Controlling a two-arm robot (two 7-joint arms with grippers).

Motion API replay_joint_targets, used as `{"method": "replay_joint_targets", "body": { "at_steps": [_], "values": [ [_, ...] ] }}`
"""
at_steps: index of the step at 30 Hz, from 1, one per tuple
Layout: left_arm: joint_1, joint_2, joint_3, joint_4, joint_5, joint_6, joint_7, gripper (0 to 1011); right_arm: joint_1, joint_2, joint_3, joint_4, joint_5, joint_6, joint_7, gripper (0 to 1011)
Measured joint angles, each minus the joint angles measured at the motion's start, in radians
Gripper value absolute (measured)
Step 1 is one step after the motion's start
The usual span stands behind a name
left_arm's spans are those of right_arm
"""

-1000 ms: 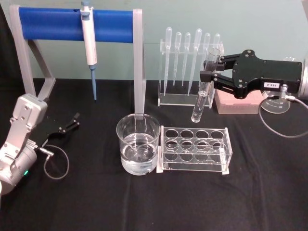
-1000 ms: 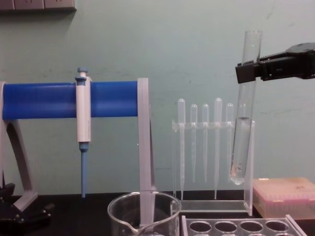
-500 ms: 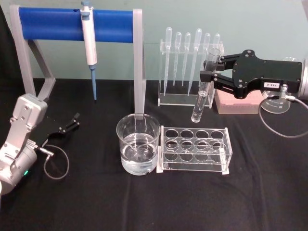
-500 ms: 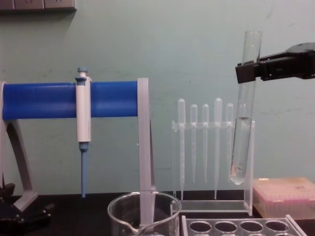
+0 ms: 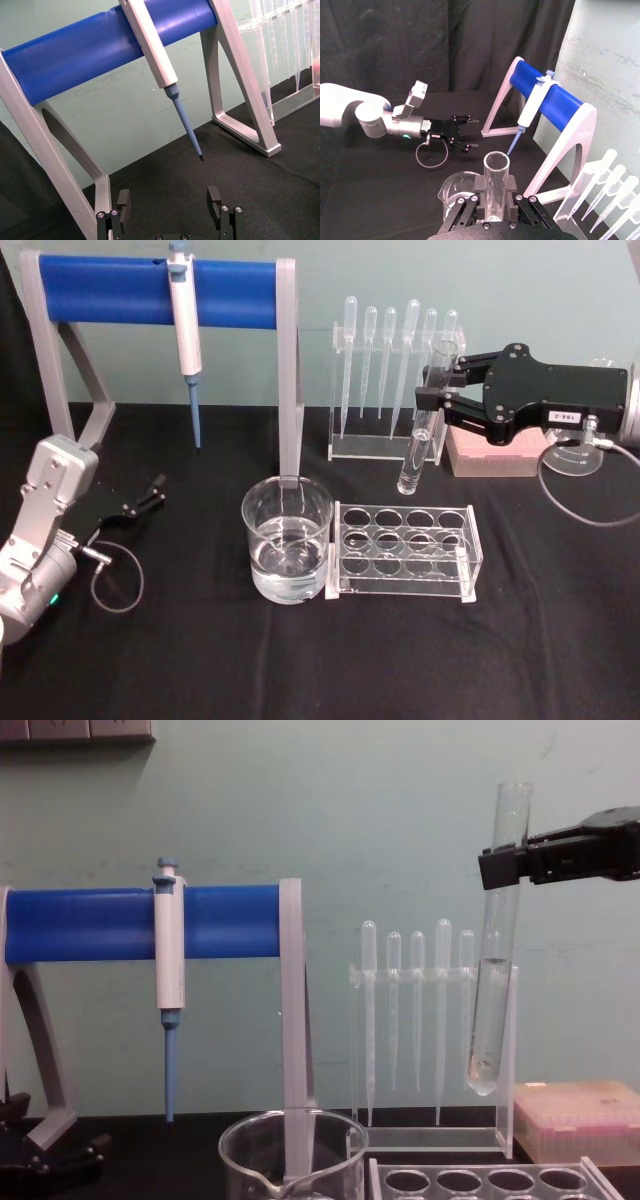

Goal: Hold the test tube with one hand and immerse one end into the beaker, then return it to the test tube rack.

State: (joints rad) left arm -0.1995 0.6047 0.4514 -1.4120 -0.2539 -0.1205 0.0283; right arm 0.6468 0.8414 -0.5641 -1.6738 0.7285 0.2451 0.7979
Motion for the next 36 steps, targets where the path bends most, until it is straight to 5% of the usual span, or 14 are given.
{"method": "replay_joint_targets", "body": {
  "at_steps": [36],
  "values": [
    [0.000,0.000,0.000,0.000,0.000,0.000,0.000,1000,0.000,0.000,0.000,0.000,0.000,0.000,0.000,242]
  ]
}}
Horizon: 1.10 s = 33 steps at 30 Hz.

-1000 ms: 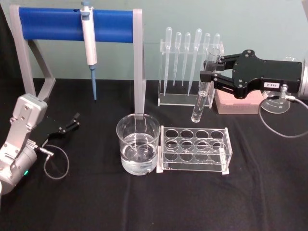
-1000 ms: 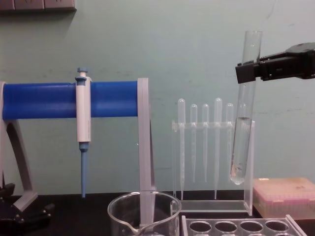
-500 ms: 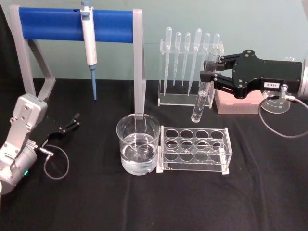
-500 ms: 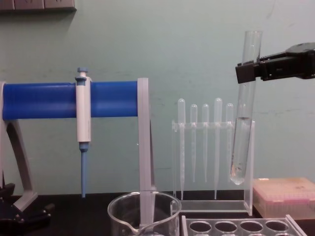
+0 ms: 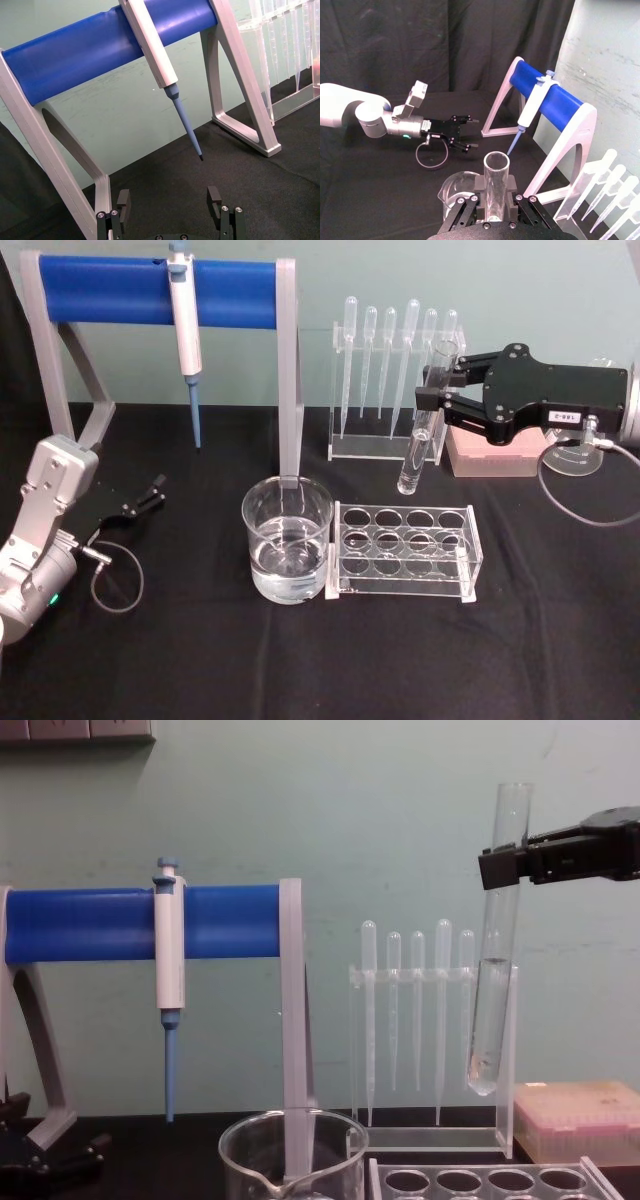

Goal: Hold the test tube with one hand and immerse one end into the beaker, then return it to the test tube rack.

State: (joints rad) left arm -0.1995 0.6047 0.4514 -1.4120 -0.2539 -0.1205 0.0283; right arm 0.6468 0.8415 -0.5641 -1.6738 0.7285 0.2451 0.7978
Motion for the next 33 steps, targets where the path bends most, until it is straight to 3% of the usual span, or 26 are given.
{"method": "replay_joint_targets", "body": {
  "at_steps": [18,25,33],
  "values": [
    [0.000,0.000,0.000,0.000,0.000,0.000,0.000,1000,0.007,-0.001,-0.003,-0.003,0.005,0.001,0.004,243],
    [0.000,0.000,0.000,0.000,0.000,0.000,0.000,1000,0.046,-0.020,-0.025,-0.023,0.013,0.009,0.010,243],
    [0.000,0.000,0.000,0.000,0.000,0.000,0.000,1000,0.094,-0.078,-0.085,-0.027,0.004,0.032,0.005,242]
  ]
}}
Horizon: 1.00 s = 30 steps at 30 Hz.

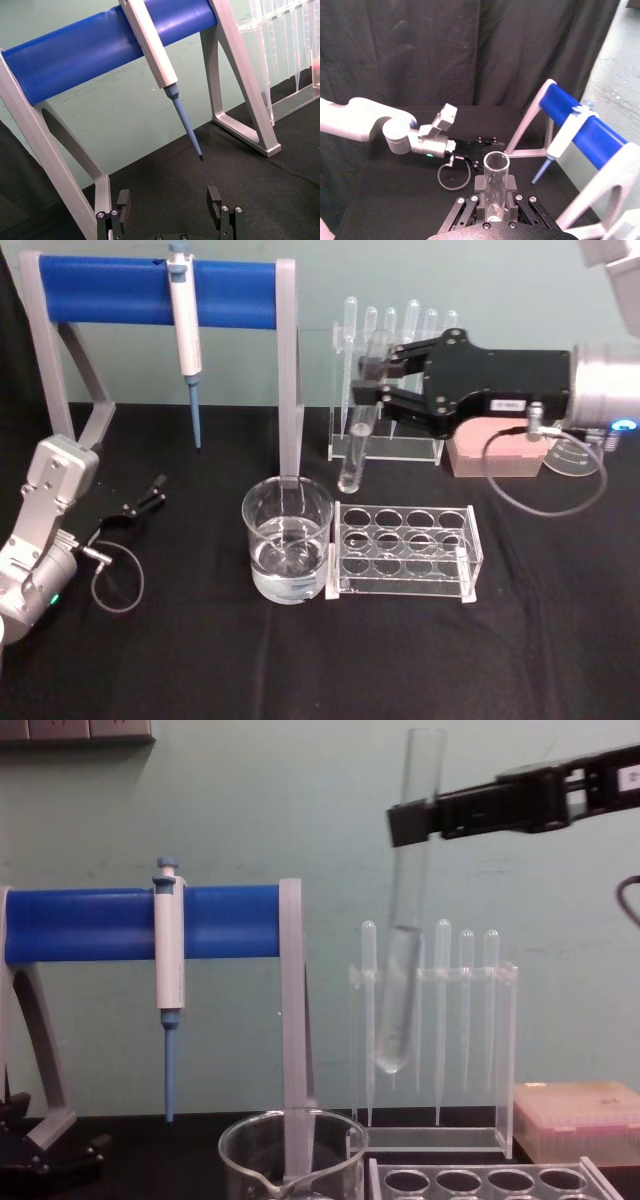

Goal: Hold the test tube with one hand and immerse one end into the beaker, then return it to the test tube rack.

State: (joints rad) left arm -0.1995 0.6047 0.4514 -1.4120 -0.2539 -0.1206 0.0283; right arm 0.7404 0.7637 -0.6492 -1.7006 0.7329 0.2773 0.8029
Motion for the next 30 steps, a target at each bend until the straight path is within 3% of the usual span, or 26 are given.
{"method": "replay_joint_targets", "body": {
  "at_steps": [13,20,26,30],
  "values": [
    [0.000,0.000,0.000,0.000,0.000,0.000,0.000,1000,0.029,-0.084,-0.080,0.064,-0.022,-0.010,-0.012,242],
    [0.000,0.000,0.000,0.000,0.000,0.000,0.000,1000,0.024,-0.119,-0.100,0.111,-0.033,-0.041,-0.014,242],
    [0.000,0.000,0.000,0.000,0.000,0.000,0.000,1000,0.012,-0.136,-0.119,0.136,-0.050,-0.064,-0.006,242],
    [0.000,0.000,0.000,0.000,0.000,0.000,0.000,1000,-0.004,-0.142,-0.137,0.145,-0.084,-0.090,-0.002,242]
  ]
}}
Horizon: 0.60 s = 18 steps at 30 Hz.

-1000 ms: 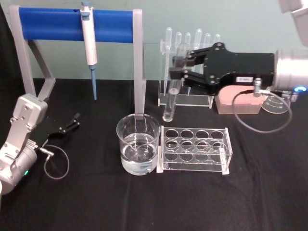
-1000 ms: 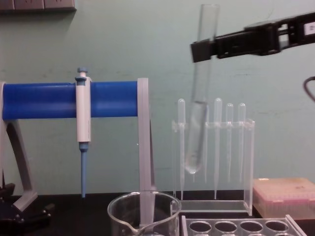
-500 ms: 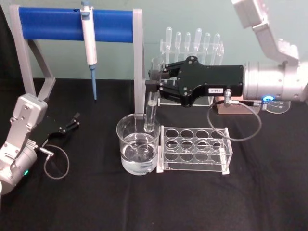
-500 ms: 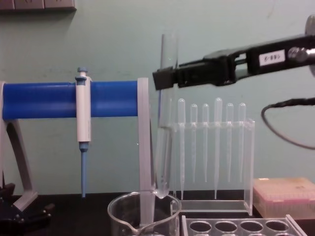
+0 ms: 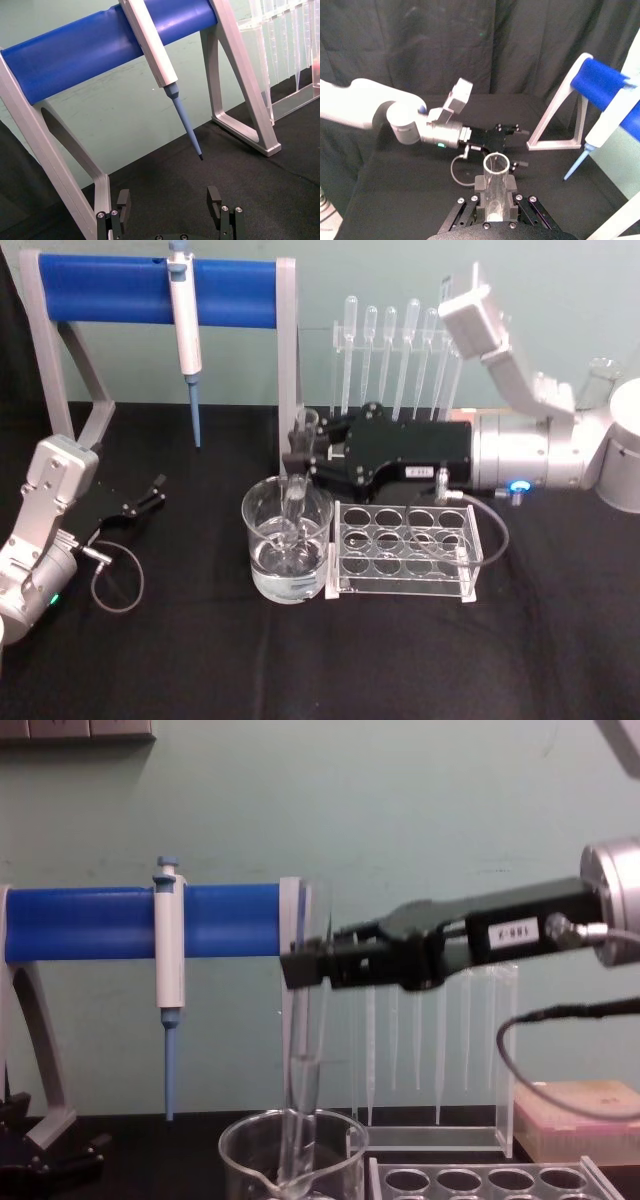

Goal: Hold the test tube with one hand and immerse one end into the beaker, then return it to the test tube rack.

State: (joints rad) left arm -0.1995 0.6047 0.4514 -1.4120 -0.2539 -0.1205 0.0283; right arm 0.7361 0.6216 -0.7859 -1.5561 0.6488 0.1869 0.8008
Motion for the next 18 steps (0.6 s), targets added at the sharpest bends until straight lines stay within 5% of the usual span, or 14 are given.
{"method": "replay_joint_targets", "body": {
  "at_steps": [18],
  "values": [
    [0.000,0.000,0.000,0.000,0.000,0.000,0.000,1000,-0.039,-0.026,-0.001,0.040,-0.108,-0.071,-0.011,242]
  ]
}}
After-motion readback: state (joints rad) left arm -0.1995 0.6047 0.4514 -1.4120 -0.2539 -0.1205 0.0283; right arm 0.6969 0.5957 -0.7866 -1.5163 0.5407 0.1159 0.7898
